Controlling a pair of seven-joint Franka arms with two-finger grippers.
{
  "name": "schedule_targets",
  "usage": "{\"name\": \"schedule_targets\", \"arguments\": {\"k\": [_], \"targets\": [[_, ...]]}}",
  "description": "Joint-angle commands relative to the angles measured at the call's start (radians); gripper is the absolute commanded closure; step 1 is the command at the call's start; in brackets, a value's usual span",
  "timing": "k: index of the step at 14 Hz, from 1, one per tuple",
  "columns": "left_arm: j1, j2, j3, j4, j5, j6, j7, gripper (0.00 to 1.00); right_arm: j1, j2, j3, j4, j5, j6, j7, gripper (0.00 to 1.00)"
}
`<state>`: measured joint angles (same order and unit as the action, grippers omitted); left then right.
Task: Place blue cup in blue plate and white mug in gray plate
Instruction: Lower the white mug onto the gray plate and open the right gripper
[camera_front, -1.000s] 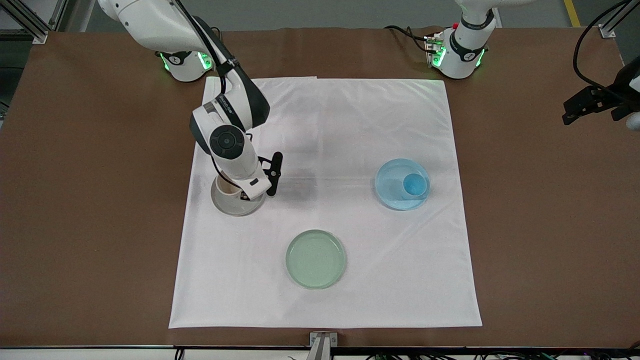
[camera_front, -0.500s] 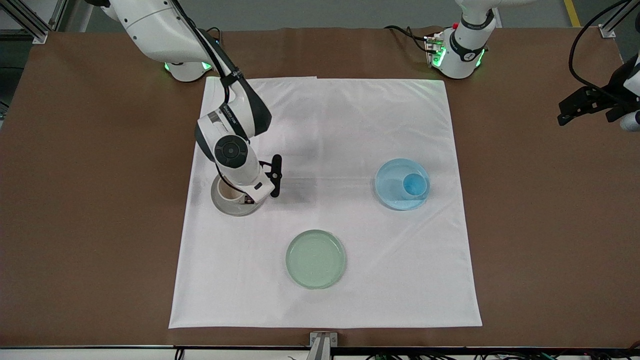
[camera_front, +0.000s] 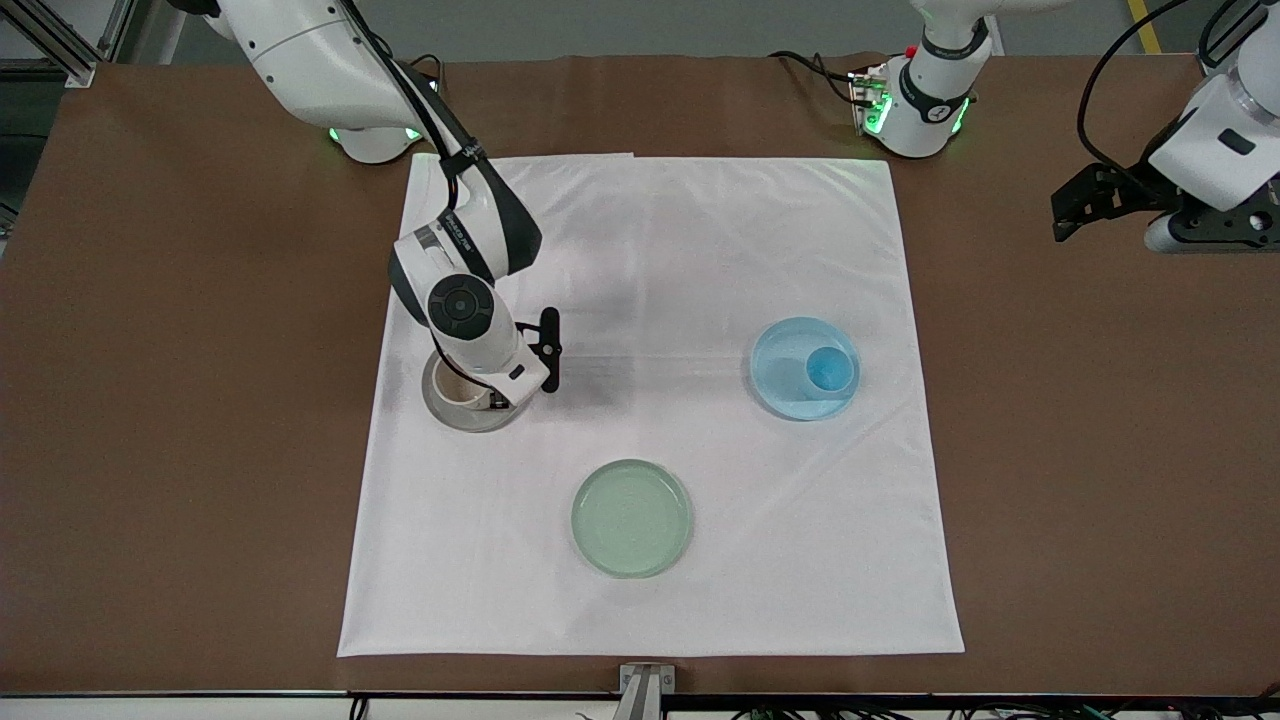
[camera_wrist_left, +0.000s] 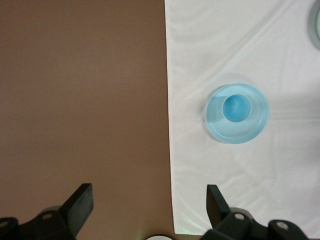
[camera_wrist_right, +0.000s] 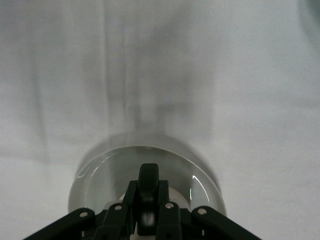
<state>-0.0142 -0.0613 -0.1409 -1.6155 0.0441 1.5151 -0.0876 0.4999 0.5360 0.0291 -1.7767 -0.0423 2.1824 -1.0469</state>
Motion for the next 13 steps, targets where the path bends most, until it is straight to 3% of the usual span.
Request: {"name": "schedule_targets", "arguments": {"k": [1, 3, 4, 5, 6, 10, 13], "targets": [[0.000, -0.043, 0.001, -0.047, -0.026, 0.036, -0.006, 0.00, -0.011, -0.004, 0.006, -0.015, -0.004, 0.002, -0.016, 0.96], [0.005, -0.042, 0.001, -0.044, -0.041, 0.036, -0.006, 0.00, -0.011, -0.005, 0.006, -0.013, -0.004, -0.001, -0.015, 0.86], [0.006, -0.041, 0.003, -0.044, -0.049, 0.039, -0.006, 0.00, -0.011, -0.007, 0.005, -0.013, -0.004, -0.006, -0.013, 0.64], [0.006, -0.040, 0.003, -0.040, -0.053, 0.043, -0.006, 0.00, -0.015, -0.010, 0.005, -0.013, -0.002, -0.009, -0.013, 0.04], [0.005, -0.040, 0.003, -0.034, -0.055, 0.043, -0.008, 0.00, -0.023, -0.016, 0.005, -0.012, -0.002, -0.013, -0.019, 0.00], [0.006, -0.041, 0.003, -0.030, -0.067, 0.037, -0.008, 0.00, -0.021, -0.063, 0.006, 0.008, 0.009, -0.070, -0.005, 0.00], [0.008, -0.043, 0.004, -0.032, -0.067, 0.034, -0.009, 0.00, -0.023, -0.141, 0.005, 0.042, 0.009, -0.186, -0.004, 0.00]]}}
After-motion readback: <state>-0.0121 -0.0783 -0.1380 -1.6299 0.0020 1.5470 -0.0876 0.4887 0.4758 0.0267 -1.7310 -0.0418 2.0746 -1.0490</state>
